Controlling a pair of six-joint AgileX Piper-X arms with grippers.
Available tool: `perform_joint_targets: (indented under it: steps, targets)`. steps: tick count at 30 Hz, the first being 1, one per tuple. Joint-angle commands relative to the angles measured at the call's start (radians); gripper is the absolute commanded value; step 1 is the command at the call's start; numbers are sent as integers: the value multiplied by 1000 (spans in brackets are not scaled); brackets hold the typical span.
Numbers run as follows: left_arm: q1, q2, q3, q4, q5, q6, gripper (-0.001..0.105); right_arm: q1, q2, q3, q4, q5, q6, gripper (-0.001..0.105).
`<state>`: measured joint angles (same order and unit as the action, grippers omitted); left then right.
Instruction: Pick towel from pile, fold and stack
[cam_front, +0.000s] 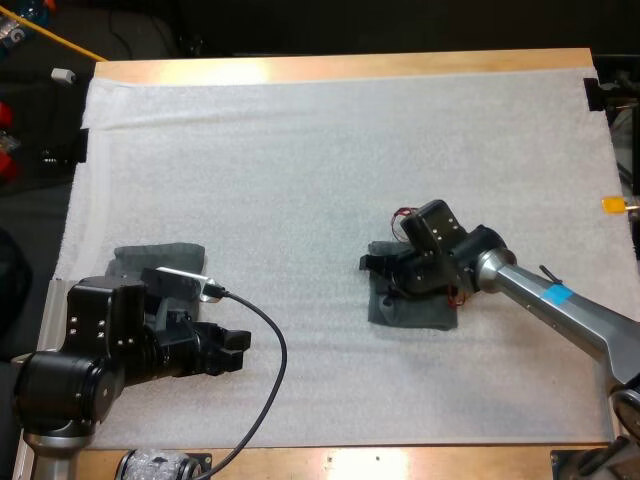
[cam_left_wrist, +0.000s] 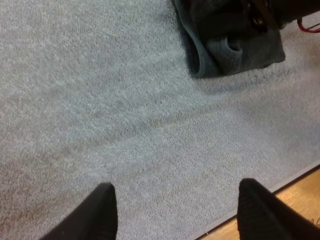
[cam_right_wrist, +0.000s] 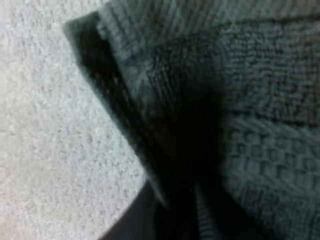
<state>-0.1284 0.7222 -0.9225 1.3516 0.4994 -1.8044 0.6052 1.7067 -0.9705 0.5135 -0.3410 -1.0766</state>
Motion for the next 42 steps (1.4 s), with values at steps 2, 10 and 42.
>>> perform_joint_targets:
  steps: [2, 10, 42]
  targets:
    - [-5, -3, -5, 5, -9, 0, 52, -1, -9, -7, -7, -5, -7, 47]
    - [-5, -3, -5, 4, -9, 8, 52, 4, -94, -7, 32, 99, -71, 70]
    - [-5, -3, 27, 14, -9, 8, 52, 180, -200, 43, 75, 239, -35, 70]
